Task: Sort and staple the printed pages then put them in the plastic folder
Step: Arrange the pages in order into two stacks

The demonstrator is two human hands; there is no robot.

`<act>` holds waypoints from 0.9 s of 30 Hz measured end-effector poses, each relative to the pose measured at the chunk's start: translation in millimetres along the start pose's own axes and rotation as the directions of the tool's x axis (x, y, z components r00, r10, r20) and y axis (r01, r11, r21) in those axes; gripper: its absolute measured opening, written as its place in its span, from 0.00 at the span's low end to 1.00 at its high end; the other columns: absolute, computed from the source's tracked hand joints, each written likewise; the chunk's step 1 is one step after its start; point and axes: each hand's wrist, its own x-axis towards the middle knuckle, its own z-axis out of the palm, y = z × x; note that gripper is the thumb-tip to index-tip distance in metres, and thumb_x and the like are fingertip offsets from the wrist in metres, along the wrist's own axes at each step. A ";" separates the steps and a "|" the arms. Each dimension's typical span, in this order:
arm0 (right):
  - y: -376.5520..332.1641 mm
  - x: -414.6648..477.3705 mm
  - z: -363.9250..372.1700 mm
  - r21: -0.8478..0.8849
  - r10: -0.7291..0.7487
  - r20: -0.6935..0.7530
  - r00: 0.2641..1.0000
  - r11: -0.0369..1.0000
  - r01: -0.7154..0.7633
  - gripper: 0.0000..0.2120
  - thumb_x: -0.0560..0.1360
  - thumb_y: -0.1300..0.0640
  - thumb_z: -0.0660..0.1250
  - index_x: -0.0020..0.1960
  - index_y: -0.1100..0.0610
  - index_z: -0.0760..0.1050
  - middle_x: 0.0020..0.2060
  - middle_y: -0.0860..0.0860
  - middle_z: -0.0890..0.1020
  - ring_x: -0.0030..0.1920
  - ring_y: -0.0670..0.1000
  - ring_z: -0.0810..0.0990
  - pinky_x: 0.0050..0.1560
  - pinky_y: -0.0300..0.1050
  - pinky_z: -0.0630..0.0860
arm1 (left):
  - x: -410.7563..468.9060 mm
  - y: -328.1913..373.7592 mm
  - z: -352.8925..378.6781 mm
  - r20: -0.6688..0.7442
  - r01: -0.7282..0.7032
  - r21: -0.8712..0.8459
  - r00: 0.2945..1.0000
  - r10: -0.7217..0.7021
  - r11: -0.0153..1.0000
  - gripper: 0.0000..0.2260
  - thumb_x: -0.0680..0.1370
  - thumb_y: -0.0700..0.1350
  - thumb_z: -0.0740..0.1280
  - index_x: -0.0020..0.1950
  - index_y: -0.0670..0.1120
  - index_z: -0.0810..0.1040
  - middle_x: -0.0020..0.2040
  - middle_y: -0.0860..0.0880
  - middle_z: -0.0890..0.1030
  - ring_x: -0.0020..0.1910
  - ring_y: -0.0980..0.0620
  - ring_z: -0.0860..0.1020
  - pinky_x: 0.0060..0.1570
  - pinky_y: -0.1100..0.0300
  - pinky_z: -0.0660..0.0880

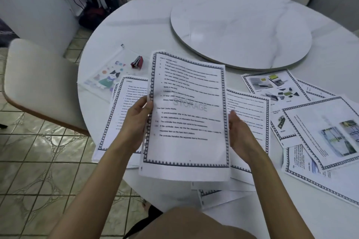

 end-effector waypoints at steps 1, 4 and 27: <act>1.6 0.6 2.8 -0.045 -0.044 -0.045 0.998 0.998 0.042 0.13 0.74 0.49 0.62 0.54 0.54 0.78 0.47 0.48 0.85 0.49 0.48 0.83 0.44 0.39 0.80 | 0.1 -3.1 -1.2 -0.002 0.014 0.037 1.000 -0.014 0.999 0.09 0.81 0.43 0.57 0.56 0.48 0.77 0.44 0.52 0.84 0.42 0.54 0.83 0.40 0.60 0.80; 6.8 3.3 3.8 -0.149 -0.139 -0.178 0.974 0.982 0.113 0.06 0.75 0.59 0.65 0.51 0.53 0.78 0.43 0.46 0.85 0.44 0.46 0.84 0.43 0.40 0.81 | 0.6 -10.6 -8.7 0.025 0.063 0.207 0.997 -0.070 0.976 0.09 0.81 0.45 0.57 0.55 0.51 0.76 0.45 0.53 0.84 0.42 0.54 0.82 0.39 0.60 0.79; 45.6 29.5 15.8 -0.546 -0.330 -0.413 0.849 0.836 0.059 0.08 0.77 0.56 0.64 0.48 0.61 0.77 0.42 0.61 0.80 0.46 0.61 0.79 0.51 0.55 0.75 | 60.5 -20.9 -134.0 -0.342 0.344 0.662 0.929 -0.140 0.666 0.15 0.78 0.45 0.62 0.62 0.41 0.74 0.57 0.41 0.79 0.57 0.41 0.76 0.58 0.51 0.73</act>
